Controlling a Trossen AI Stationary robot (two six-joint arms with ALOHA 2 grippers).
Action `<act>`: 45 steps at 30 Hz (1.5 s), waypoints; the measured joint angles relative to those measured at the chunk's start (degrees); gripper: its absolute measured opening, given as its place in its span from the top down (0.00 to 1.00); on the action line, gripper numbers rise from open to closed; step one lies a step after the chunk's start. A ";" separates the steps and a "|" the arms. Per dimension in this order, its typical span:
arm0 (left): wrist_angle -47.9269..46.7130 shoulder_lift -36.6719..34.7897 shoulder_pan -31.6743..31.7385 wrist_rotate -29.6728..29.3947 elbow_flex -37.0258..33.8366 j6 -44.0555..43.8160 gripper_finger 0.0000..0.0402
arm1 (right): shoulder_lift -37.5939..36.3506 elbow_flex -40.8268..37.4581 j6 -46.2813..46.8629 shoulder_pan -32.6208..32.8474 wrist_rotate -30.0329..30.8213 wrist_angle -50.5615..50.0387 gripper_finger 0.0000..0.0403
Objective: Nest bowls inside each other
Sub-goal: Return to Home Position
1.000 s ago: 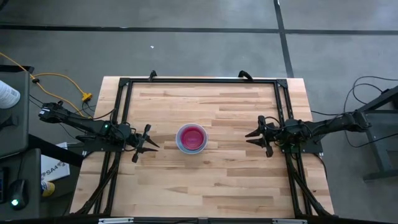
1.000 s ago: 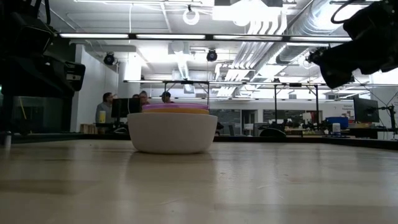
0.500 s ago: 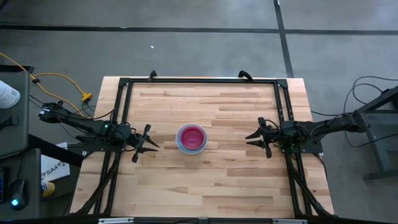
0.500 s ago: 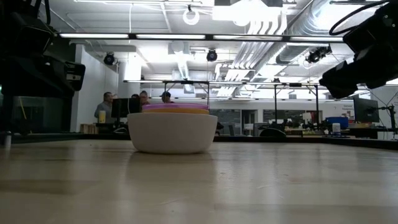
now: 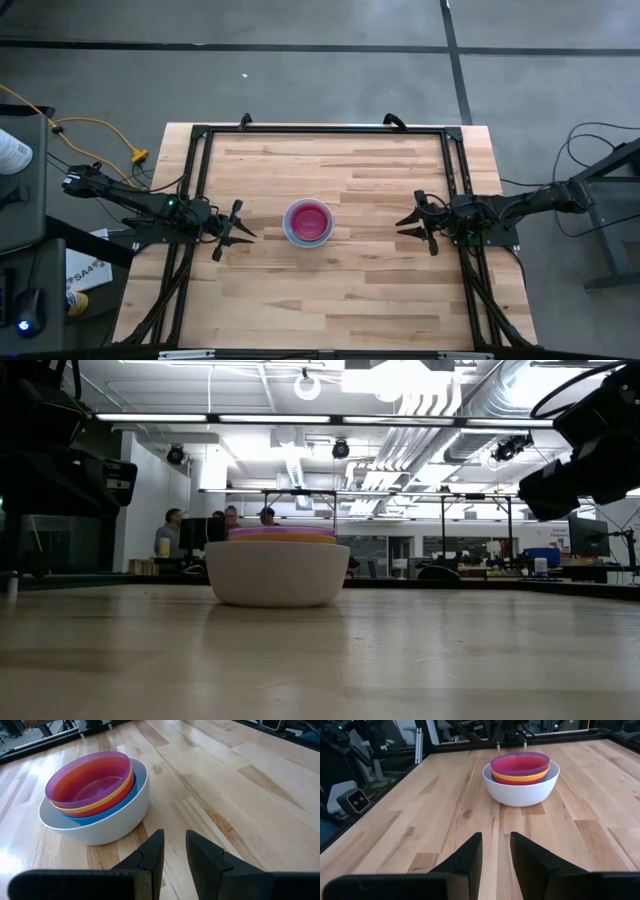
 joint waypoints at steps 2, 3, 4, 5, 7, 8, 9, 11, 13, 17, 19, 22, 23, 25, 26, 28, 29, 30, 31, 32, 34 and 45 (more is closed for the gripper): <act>0.00 0.00 0.02 0.00 -0.01 -0.01 0.80 | 0.47 0.00 0.00 -0.01 0.00 -0.02 0.77; 0.00 0.01 0.02 0.00 -0.02 0.00 0.80 | 0.72 0.00 0.00 -0.01 0.00 -0.02 0.77; 0.00 0.02 0.02 0.00 0.01 0.00 0.80 | 0.94 0.00 0.00 0.00 0.00 -0.04 0.77; 0.00 0.02 0.01 0.00 -0.02 0.01 0.80 | 1.14 0.00 0.00 0.00 0.03 -0.04 0.77; 0.00 0.00 0.00 0.00 0.00 0.00 0.80 | 1.32 -0.02 0.00 0.00 0.04 -0.06 0.77; 0.00 0.01 0.01 0.00 0.00 0.00 0.80 | 1.35 -0.02 0.00 -0.02 0.04 -0.07 0.77; 0.00 0.01 0.02 0.00 -0.01 -0.01 0.80 | 1.35 -0.02 0.00 -0.02 0.05 -0.07 0.77; 0.00 0.02 0.02 0.00 -0.02 0.01 0.80 | 1.35 -0.02 0.00 -0.01 0.07 -0.07 0.77; 0.00 0.00 0.02 0.00 -0.01 0.01 0.80 | 1.35 -0.03 0.00 -0.02 0.07 0.05 0.77; 0.00 0.02 0.01 0.00 -0.02 0.00 0.80 | 1.35 -0.07 0.00 -0.01 0.24 0.55 0.77; 0.00 0.00 0.01 0.00 -0.01 0.01 0.80 | 1.35 -0.07 0.00 -0.02 0.24 0.59 0.77; 0.00 0.01 0.02 0.00 -0.01 0.00 0.80 | 1.35 -0.07 0.02 0.00 0.24 0.67 0.77; 0.00 0.02 0.01 0.00 0.00 -0.01 0.80 | 1.35 -0.07 0.02 -0.02 0.24 0.69 0.77; 0.00 0.02 0.02 0.00 -0.01 -0.01 0.80 | 1.35 -0.09 0.02 -0.01 0.24 0.72 0.77; 0.00 0.01 0.00 0.00 0.00 0.01 0.80 | 1.35 -0.09 0.02 -0.01 0.24 0.74 0.77; 0.00 0.02 0.02 0.00 0.01 0.00 0.80 | 1.35 -0.09 0.02 -0.01 0.24 0.79 0.77; 0.00 0.01 0.02 0.00 0.00 -0.01 0.80 | 1.35 -0.09 0.02 -0.02 0.24 0.81 0.77; 0.00 0.02 0.02 0.00 0.00 -0.01 0.80 | 1.35 -0.09 0.02 -0.02 0.24 0.83 0.77; 0.00 0.00 0.00 0.00 -0.02 -0.01 0.80 | 1.35 -0.09 0.02 0.00 0.24 0.85 0.77; 0.00 0.01 0.01 0.00 0.00 -0.01 0.80 | 1.35 -0.09 0.02 0.00 0.24 0.85 0.77; 0.00 0.00 0.00 0.00 0.01 0.02 0.80 | 1.35 -0.10 0.02 -0.01 0.24 0.87 0.77; 0.00 0.01 0.01 0.00 0.00 -0.01 0.80 | 1.35 -0.11 0.02 -0.02 0.24 1.01 0.77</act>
